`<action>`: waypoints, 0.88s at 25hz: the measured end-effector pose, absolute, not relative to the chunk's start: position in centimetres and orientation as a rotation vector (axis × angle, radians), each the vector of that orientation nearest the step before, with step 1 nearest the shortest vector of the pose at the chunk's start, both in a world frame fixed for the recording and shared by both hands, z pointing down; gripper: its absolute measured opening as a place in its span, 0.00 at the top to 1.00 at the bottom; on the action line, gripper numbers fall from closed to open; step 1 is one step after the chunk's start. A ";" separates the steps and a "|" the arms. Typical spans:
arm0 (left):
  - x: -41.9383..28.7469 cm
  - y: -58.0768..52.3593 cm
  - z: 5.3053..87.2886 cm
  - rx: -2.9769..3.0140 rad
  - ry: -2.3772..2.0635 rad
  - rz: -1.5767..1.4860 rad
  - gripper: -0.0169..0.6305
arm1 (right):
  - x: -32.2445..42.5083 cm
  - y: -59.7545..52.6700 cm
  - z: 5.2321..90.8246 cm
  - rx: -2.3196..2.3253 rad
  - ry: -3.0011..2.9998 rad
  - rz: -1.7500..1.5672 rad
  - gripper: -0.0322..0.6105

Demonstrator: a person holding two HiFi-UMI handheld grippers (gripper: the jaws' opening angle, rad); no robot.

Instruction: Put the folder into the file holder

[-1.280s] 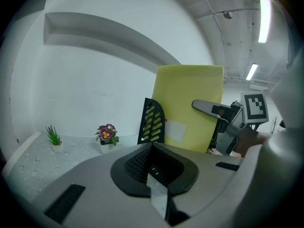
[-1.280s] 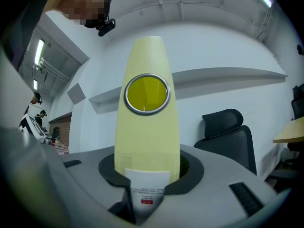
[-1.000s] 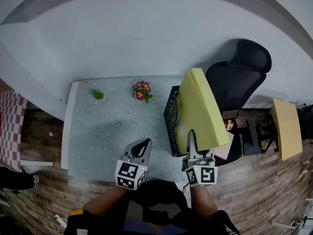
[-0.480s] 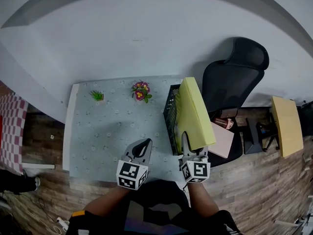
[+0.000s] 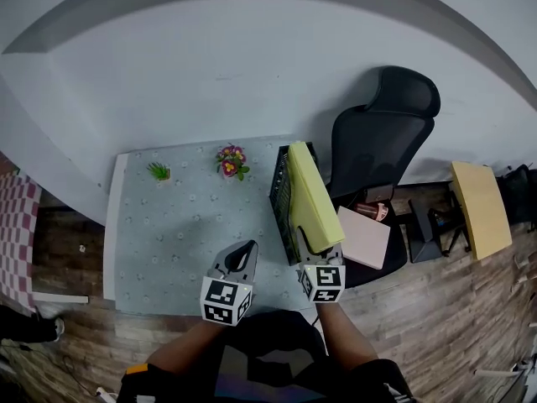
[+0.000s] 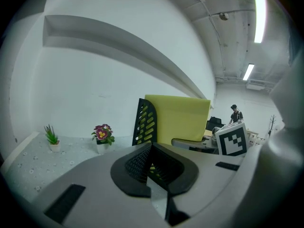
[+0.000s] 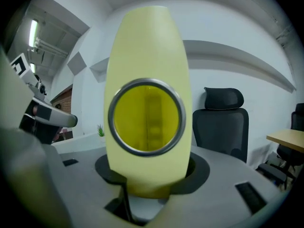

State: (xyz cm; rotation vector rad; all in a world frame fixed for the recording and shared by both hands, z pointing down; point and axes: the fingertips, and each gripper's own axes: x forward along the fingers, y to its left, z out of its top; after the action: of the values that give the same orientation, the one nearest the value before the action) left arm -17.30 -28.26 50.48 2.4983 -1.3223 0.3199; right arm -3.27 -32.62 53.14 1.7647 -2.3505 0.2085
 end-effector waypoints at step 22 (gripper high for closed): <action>-8.2 -24.6 48.8 2.685 -1.052 0.281 0.96 | 3.4 -21.5 46.4 1.988 -2.234 0.251 0.73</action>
State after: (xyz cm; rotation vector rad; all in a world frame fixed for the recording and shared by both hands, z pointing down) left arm -8.22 -24.56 48.80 2.6855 -1.0524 0.2815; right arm 3.42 -21.49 46.41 1.9877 -2.2345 0.2512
